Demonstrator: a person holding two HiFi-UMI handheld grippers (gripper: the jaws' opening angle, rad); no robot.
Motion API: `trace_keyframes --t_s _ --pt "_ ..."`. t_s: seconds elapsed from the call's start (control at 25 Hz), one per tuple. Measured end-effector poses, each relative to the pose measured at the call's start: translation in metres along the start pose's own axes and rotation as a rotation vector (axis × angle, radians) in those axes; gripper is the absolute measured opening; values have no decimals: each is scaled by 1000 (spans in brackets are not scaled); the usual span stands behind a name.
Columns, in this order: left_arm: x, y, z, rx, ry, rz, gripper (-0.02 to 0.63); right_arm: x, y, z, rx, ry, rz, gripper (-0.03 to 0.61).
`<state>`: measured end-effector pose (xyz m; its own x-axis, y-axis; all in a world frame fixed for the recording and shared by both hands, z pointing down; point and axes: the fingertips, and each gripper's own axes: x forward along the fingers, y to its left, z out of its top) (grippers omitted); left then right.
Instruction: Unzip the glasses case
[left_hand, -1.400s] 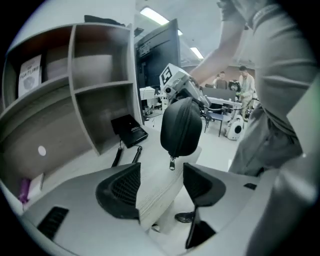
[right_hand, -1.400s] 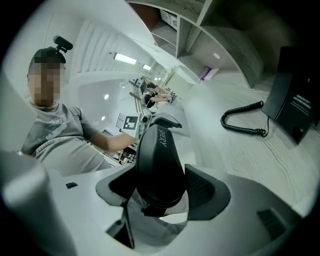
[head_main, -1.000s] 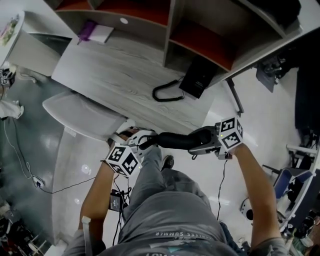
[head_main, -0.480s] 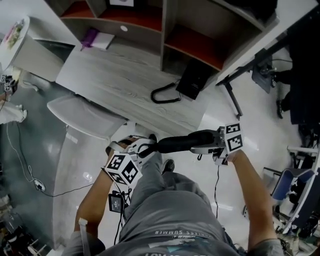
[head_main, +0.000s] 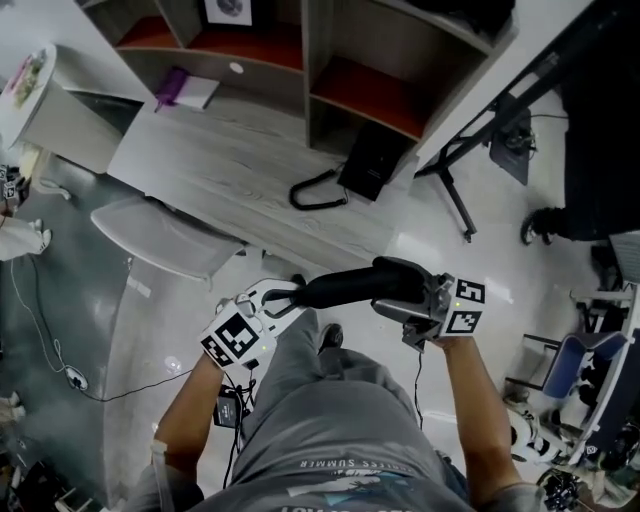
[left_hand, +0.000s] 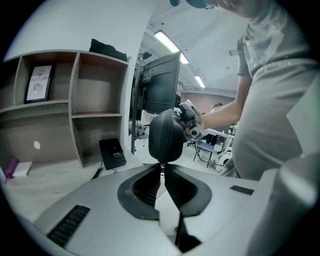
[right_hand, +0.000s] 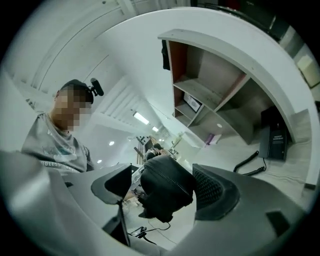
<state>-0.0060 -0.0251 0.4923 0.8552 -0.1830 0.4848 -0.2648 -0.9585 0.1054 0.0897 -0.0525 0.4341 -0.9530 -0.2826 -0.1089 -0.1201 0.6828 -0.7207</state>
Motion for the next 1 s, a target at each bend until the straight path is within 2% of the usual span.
trace_keyframes --t_s 0.08,0.24,0.36,0.56,0.8,0.92,1.0 --pt "-2 -1 2 -40 -14 -12 21 0 9 -3 -68 25 -18 379" --pt "-6 -6 7 -108 -44 -50 21 4 19 -12 -251 145 -96 357" --pt "-8 -8 10 -123 -46 -60 21 7 26 -10 -346 187 -142 306" --pt "-14 -14 20 -108 -45 -78 21 4 37 -4 -347 194 -155 289" --pt "-28 -26 21 -46 17 -150 12 -7 42 -13 -341 227 -129 281" --pt "-35 -30 21 -22 42 -159 8 -5 47 -19 -349 263 -107 279" --pt "-40 -29 23 -43 31 -159 8 -3 50 -21 -363 282 -103 279"
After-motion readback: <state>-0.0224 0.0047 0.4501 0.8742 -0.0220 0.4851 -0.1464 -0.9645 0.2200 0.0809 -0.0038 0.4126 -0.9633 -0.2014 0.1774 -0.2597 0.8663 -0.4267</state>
